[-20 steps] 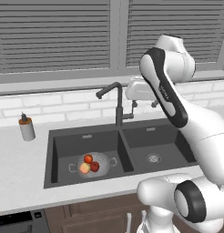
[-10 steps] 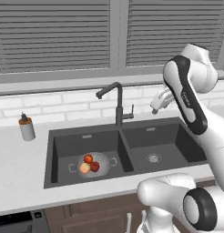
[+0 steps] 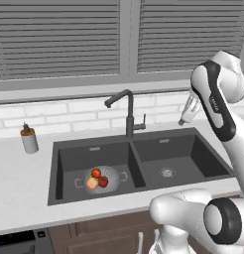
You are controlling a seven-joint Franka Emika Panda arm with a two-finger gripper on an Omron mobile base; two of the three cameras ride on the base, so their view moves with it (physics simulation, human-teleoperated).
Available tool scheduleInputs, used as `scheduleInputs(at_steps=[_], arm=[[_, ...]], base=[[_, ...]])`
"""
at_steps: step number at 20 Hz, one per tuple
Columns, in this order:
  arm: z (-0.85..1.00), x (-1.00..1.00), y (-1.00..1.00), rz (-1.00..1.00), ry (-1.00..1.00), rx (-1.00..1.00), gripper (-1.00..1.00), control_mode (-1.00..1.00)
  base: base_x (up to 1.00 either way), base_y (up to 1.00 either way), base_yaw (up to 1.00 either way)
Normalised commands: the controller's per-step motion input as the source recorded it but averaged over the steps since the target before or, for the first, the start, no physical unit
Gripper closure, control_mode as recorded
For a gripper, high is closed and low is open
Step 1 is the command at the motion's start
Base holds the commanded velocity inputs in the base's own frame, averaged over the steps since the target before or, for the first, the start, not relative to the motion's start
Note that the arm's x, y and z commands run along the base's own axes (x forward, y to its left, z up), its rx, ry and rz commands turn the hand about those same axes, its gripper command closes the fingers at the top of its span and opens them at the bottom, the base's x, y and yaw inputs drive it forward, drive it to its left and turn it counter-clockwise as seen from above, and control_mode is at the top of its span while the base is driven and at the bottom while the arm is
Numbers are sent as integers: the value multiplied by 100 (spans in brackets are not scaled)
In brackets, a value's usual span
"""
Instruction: Put the colander in the sink, put the apple, peach, apple in the colander, and turn on the sink faucet and pour water over the colander.
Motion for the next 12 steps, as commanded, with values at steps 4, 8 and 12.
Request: scheduleInputs(at_steps=[4, 8, 12], arm=[[-27, -2, -24, 12, -36, 6, -100, -100], [-31, -1, -16, 8, -41, 6, -100, -100], [-39, 0, -13, 3, -29, 10, -100, -100]], base=[[0, 0, 0], [0, 0, 0], [0, 0, 0]])
